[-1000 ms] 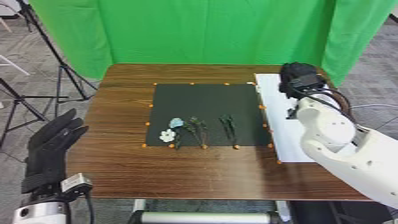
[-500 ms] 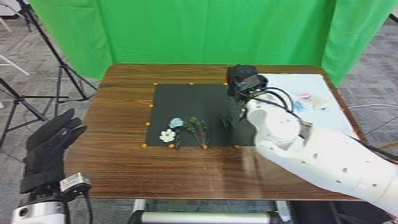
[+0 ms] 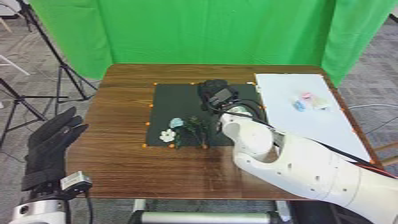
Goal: Arrange flowers
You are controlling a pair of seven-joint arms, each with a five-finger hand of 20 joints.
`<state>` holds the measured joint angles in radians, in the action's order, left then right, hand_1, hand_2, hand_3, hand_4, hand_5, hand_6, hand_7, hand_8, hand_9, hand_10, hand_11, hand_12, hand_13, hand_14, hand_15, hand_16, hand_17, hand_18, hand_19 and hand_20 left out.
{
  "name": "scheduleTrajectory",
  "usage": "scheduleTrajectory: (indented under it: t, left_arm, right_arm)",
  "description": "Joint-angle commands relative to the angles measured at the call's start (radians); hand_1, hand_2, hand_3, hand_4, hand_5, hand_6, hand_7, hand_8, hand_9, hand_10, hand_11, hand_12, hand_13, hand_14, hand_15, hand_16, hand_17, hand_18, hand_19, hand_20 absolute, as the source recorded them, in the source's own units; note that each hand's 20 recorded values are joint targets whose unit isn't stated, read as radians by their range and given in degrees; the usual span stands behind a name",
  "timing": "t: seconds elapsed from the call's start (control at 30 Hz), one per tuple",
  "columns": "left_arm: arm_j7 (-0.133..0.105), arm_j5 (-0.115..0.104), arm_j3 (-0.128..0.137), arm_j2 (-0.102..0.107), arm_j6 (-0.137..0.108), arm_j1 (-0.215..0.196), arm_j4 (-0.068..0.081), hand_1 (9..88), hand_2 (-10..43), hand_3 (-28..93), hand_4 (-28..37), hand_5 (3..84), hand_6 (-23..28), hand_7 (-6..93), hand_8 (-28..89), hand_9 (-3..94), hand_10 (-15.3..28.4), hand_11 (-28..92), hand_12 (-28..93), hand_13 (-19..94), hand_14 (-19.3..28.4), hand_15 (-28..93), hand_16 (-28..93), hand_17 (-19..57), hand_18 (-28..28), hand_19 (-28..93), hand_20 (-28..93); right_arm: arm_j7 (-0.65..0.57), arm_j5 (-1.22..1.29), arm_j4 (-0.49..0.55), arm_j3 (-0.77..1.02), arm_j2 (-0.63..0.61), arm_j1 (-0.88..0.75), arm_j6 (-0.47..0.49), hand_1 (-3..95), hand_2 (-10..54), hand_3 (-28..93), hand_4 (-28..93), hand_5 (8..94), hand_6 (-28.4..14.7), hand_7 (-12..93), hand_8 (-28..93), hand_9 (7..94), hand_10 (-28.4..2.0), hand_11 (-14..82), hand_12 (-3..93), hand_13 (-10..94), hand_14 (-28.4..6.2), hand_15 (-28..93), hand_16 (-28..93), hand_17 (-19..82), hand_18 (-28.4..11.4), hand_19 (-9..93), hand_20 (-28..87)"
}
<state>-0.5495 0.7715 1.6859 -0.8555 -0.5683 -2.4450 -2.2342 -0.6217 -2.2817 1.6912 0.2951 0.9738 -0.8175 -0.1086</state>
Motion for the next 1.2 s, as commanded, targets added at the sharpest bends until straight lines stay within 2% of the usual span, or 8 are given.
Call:
scheduleTrajectory:
  t: [0.03, 0.07, 0.17, 0.63, 0.67, 0.7, 0.93, 1.2]
  left_arm:
    - [0.028, 0.021, -0.003, -0.007, 0.029, 0.022, 0.009, 27.8, 3.3, 82, -17.7, 38.3, 10.6, 15.3, -10, 31.2, 19.1, 38, 6, 21, 26.6, 64, -17, -10.7, 20.6, 56, 3]
    - [0.044, 0.026, 0.002, -0.013, 0.027, 0.023, -0.001, 27.8, 3.3, 82, -17.6, 38.3, 10.6, 15.3, -9, 31.1, 19.2, 38, 6, 21, 26.6, 64, -17, -10.7, 20.6, 56, 3]
    - [0.043, 0.032, -0.008, -0.016, 0.035, 0.041, 0.014, 28.0, 3.2, 82, -17.2, 38.3, 10.6, 15.1, -9, 30.9, 19.3, 38, 6, 21, 26.6, 64, -17, -10.7, 20.6, 56, 3]
    - [0.069, 0.061, -0.008, -0.047, 0.066, 0.066, 0.021, 28.2, 3.0, 81, -16.6, 38.1, 10.7, 14.5, -9, 30.5, 19.4, 38, 7, 20, 26.9, 64, -18, -10.9, 20.5, 57, 2]
    - [0.063, 0.058, -0.010, -0.046, 0.065, 0.069, 0.023, 28.2, 3.0, 81, -16.6, 38.1, 10.7, 14.5, -9, 30.5, 19.4, 38, 7, 20, 26.9, 64, -18, -10.9, 20.5, 57, 2]
    - [0.071, 0.062, -0.007, -0.050, 0.072, 0.071, 0.023, 28.2, 3.0, 81, -16.6, 38.1, 10.7, 14.5, -9, 30.5, 19.4, 38, 7, 20, 26.9, 64, -18, -10.9, 20.5, 57, 2]
    - [0.075, 0.065, -0.011, -0.056, 0.076, 0.080, 0.027, 28.1, 3.0, 81, -16.2, 38.0, 10.6, 14.8, -8, 30.3, 19.7, 37, 7, 20, 27.4, 64, -18, -11.1, 20.4, 56, 2]
    - [0.073, 0.058, -0.018, -0.047, 0.072, 0.088, 0.031, 28.1, 2.8, 81, -16.0, 38.1, 10.5, 14.8, -8, 30.1, 19.8, 36, 7, 19, 27.7, 64, -18, -11.1, 20.4, 56, 2]
  right_arm:
    - [0.013, -0.030, -0.016, -0.034, 0.067, -0.003, 0.005, 58.4, -9.5, 77, -28, 74.2, -0.6, 35, 3, 87.9, -5.7, 15.5, 38.4, 81, -3.4, 75, 23, 43, -17.3, 93, 3]
    - [0.015, -0.037, -0.020, -0.033, 0.076, -0.006, 0.008, 58.4, -9.5, 77, -28, 74.2, -0.5, 35, 3, 87.9, -5.7, 15.5, 38.5, 81, -3.4, 75, 23, 43, -17.3, 93, 3]
    - [0.017, -0.038, -0.040, -0.040, 0.100, 0.000, 0.009, 58.2, -9.5, 77, -28, 74.2, -0.4, 35, 3, 87.9, -5.7, 15.4, 38.6, 81, -3.4, 75, 23, 43, -17.4, 93, 3]
    - [0.028, -0.095, -0.103, 0.039, 0.146, -0.086, 0.084, 58.2, -9.5, 77, -28, 74.1, -0.4, 35, 3, 88.0, -5.8, 14.8, 38.8, 80, -3.3, 75, 24, 43, -17.3, 93, 2]
    - [0.026, -0.094, -0.107, 0.041, 0.148, -0.085, 0.087, 58.2, -9.5, 77, -28, 74.1, -0.4, 35, 3, 88.0, -5.8, 14.8, 38.8, 80, -3.3, 75, 24, 43, -17.4, 93, 2]
    - [0.021, -0.093, -0.110, 0.037, 0.146, -0.085, 0.083, 58.1, -9.5, 77, -28, 74.1, -0.3, 35, 3, 88.1, -5.8, 14.7, 38.8, 80, -3.3, 75, 24, 42, -17.4, 93, 2]
    - [0.032, -0.117, -0.124, 0.068, 0.161, -0.114, 0.105, 57.9, -9.5, 77, -28, 73.8, -0.2, 35, 3, 87.9, -6.0, 14.5, 38.7, 80, -3.6, 74, 23, 42, -17.5, 93, 1]
    - [0.038, -0.111, -0.124, 0.067, 0.176, -0.109, 0.093, 55.1, -9.5, 78, -28, 72.7, -0.9, 34, 3, 86.0, -6.8, 14.4, 38.5, 78, -4.2, 73, 23, 40, -17.8, 93, -1]
